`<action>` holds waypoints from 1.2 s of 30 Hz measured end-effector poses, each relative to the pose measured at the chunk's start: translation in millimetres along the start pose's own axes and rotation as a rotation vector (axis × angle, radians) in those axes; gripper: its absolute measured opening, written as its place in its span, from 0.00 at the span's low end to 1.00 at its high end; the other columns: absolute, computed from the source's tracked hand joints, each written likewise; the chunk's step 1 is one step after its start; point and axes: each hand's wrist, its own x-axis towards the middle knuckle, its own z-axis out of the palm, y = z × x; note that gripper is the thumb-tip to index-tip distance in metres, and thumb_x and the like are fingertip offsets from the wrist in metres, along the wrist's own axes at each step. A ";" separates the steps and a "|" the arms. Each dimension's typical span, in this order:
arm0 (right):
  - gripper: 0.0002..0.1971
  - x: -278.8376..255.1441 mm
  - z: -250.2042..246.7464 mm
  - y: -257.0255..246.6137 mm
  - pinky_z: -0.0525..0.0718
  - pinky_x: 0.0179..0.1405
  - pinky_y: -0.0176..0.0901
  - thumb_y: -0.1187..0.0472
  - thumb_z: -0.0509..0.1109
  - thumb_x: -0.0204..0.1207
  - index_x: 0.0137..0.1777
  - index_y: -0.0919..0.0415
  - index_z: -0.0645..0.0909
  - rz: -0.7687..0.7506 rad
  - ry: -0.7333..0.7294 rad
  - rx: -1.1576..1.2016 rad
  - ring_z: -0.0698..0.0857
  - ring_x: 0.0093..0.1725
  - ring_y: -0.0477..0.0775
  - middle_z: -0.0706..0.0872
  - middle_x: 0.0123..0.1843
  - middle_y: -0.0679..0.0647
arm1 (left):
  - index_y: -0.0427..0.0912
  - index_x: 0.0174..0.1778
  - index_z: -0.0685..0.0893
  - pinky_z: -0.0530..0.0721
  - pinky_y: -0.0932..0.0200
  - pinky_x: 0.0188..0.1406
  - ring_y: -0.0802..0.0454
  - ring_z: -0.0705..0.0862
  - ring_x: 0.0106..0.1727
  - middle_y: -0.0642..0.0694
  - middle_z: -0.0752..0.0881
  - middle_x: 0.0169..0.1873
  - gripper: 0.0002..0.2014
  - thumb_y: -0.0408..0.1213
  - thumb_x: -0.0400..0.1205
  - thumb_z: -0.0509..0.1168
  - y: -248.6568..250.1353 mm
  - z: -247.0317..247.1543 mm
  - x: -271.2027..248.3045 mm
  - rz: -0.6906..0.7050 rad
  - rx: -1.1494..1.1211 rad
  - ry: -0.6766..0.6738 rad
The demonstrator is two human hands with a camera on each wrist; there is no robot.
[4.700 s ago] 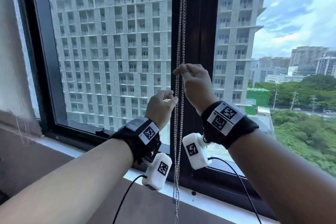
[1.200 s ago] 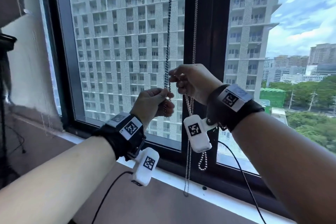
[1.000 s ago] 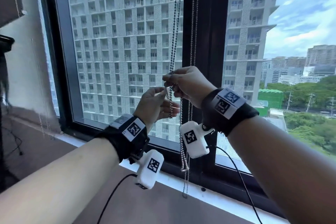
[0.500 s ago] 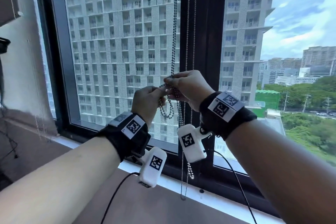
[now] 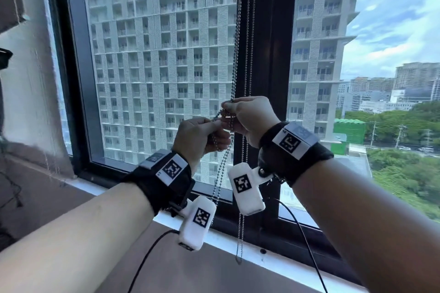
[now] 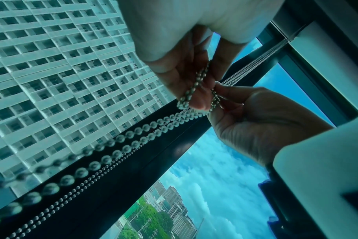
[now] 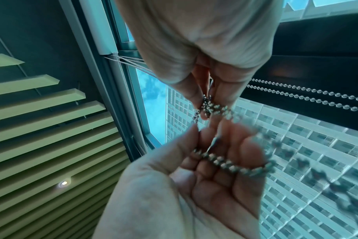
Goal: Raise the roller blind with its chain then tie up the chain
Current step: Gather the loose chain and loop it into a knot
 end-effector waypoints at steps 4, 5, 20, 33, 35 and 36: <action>0.04 2.1 3.9 3.3 0.90 0.33 0.51 0.71 0.75 0.76 0.40 0.67 0.84 -0.015 0.026 -0.030 0.88 0.36 0.61 0.88 0.41 0.64 | 0.24 0.50 0.85 0.85 0.44 0.47 0.36 0.86 0.43 0.23 0.87 0.47 0.10 0.28 0.78 0.66 0.1 3.9 0.2 -0.019 0.087 -0.120; 0.04 1.6 4.8 3.8 0.86 0.25 0.45 0.70 0.75 0.75 0.40 0.66 0.84 -0.021 0.026 -0.040 0.87 0.34 0.60 0.88 0.41 0.64 | 0.24 0.49 0.85 0.83 0.43 0.51 0.37 0.86 0.44 0.25 0.87 0.47 0.10 0.28 0.78 0.66 1.0 4.9 -0.9 -0.023 0.084 -0.144; 0.06 0.9 6.3 15.9 0.85 0.38 0.51 0.64 0.75 0.77 0.51 0.65 0.89 -0.126 -0.024 -0.124 0.85 0.33 0.53 0.88 0.37 0.56 | 0.22 0.44 0.85 0.81 0.50 0.54 0.44 0.85 0.45 0.38 0.88 0.36 0.09 0.27 0.77 0.65 9.8 -3.2 0.1 0.009 -0.038 -0.206; 0.09 -7.6 0.0 11.4 0.81 0.21 0.30 0.68 0.69 0.82 0.56 0.72 0.86 -0.198 -0.131 -0.201 0.89 0.46 0.63 0.89 0.51 0.67 | 0.33 0.43 0.88 0.68 0.62 0.20 0.53 0.68 0.21 0.52 0.72 0.17 0.07 0.30 0.76 0.66 5.6 -22.6 8.5 0.066 0.169 0.030; 0.10 -8.9 -2.9 11.8 0.78 0.18 0.28 0.68 0.69 0.81 0.58 0.73 0.86 -0.171 -0.130 -0.216 0.89 0.49 0.66 0.87 0.53 0.67 | 0.36 0.41 0.85 0.75 0.58 0.23 0.52 0.70 0.21 0.48 0.74 0.19 0.03 0.28 0.75 0.67 4.6 -25.1 10.5 0.030 0.155 0.045; 0.10 -8.9 -4.8 12.0 0.77 0.17 0.27 0.68 0.69 0.81 0.57 0.73 0.85 -0.158 -0.138 -0.227 0.89 0.48 0.64 0.87 0.51 0.65 | 0.36 0.42 0.84 0.79 0.55 0.25 0.51 0.72 0.20 0.47 0.75 0.20 0.03 0.27 0.75 0.67 3.7 -25.7 10.8 0.007 0.136 0.041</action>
